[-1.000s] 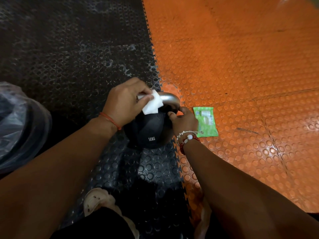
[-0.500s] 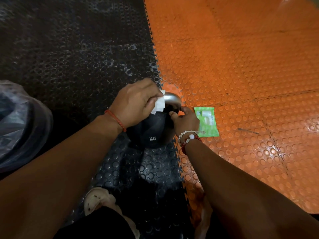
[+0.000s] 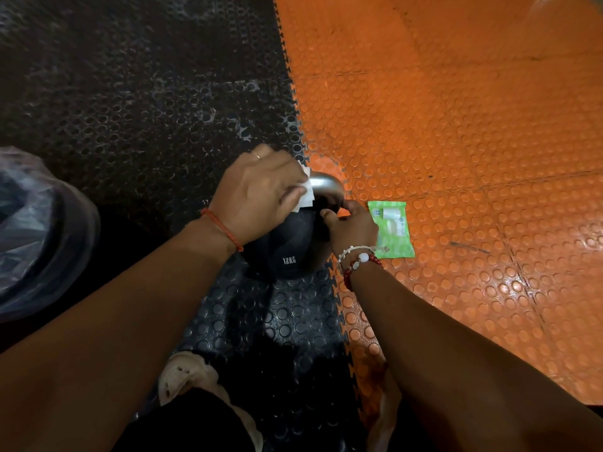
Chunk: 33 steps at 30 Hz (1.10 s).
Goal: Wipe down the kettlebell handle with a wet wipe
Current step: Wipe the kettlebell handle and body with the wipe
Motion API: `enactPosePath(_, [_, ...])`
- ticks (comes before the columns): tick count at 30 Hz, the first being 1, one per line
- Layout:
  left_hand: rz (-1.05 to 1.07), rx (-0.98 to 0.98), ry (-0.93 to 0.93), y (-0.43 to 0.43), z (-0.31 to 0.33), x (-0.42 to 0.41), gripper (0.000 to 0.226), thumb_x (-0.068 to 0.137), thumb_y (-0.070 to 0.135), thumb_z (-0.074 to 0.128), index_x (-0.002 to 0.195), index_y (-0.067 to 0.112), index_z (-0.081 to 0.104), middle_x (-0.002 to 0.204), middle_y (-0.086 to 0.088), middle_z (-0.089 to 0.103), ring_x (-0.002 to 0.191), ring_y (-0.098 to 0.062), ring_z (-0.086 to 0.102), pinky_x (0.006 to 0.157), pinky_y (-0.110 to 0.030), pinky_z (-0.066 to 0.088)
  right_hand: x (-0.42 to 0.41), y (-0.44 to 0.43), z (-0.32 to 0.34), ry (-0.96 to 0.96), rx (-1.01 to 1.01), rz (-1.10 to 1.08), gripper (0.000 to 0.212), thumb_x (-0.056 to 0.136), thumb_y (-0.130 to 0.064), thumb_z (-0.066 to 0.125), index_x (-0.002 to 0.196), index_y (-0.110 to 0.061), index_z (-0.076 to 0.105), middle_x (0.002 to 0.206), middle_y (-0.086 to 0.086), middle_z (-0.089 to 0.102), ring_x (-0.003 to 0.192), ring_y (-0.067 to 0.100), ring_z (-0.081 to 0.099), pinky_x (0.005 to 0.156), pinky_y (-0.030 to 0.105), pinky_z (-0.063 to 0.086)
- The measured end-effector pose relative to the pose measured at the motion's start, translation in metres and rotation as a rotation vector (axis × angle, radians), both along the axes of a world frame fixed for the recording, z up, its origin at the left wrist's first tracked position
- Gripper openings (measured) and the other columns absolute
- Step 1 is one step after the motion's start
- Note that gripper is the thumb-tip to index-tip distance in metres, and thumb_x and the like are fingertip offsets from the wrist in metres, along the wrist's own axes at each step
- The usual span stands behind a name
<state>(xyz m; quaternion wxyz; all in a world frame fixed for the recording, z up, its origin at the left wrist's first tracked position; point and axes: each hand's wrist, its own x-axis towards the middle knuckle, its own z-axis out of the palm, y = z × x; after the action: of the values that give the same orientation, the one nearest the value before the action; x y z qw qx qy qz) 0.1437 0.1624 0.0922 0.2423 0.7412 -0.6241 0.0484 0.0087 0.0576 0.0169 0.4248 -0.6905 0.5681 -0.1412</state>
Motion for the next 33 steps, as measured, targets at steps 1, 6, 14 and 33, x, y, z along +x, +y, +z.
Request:
enactPosePath(1, [-0.015, 0.000, -0.023, 0.001, -0.001, -0.002, 0.011, 0.088, 0.019, 0.062, 0.089, 0.012, 0.070, 0.092, -0.004, 0.070, 0.080, -0.030, 0.059, 0.069, -0.041, 0.050, 0.000, 0.000, 0.000, 0.000, 0.004, -0.004, 0.036, 0.080, -0.036, 0.067, 0.112, -0.021, 0.065, 0.093, 0.009, 0.071, 0.089, 0.028, 0.064, 0.077, 0.032, 0.050])
enactPosePath(6, [0.112, 0.011, 0.069, -0.008, 0.001, 0.007, 0.013, 0.089, 0.019, 0.058, 0.089, 0.013, 0.070, 0.087, -0.004, 0.069, 0.079, -0.030, 0.059, 0.072, -0.040, 0.048, 0.000, 0.000, 0.001, 0.005, 0.006, 0.001, 0.037, 0.079, -0.036, 0.067, 0.113, -0.022, 0.065, 0.093, 0.009, 0.071, 0.089, 0.028, 0.064, 0.077, 0.032, 0.050])
enactPosePath(14, [0.153, -0.043, 0.042, -0.005, -0.004, 0.003, 0.015, 0.089, 0.020, 0.057, 0.087, 0.011, 0.068, 0.084, -0.007, 0.066, 0.076, -0.030, 0.055, 0.069, -0.039, 0.045, 0.001, 0.000, 0.000, 0.011, 0.012, 0.007, 0.037, 0.079, -0.036, 0.067, 0.113, -0.021, 0.065, 0.089, 0.008, 0.071, 0.090, 0.029, 0.064, 0.078, 0.034, 0.050])
enactPosePath(33, [0.252, -0.030, 0.045, -0.011, -0.005, -0.011, 0.019, 0.089, 0.027, 0.052, 0.089, 0.019, 0.069, 0.086, -0.003, 0.065, 0.082, -0.031, 0.057, 0.065, -0.039, 0.046, 0.001, -0.001, 0.002, 0.022, 0.031, 0.000, 0.038, 0.078, -0.038, 0.067, 0.114, -0.023, 0.065, 0.090, 0.008, 0.071, 0.089, 0.029, 0.064, 0.080, 0.037, 0.053])
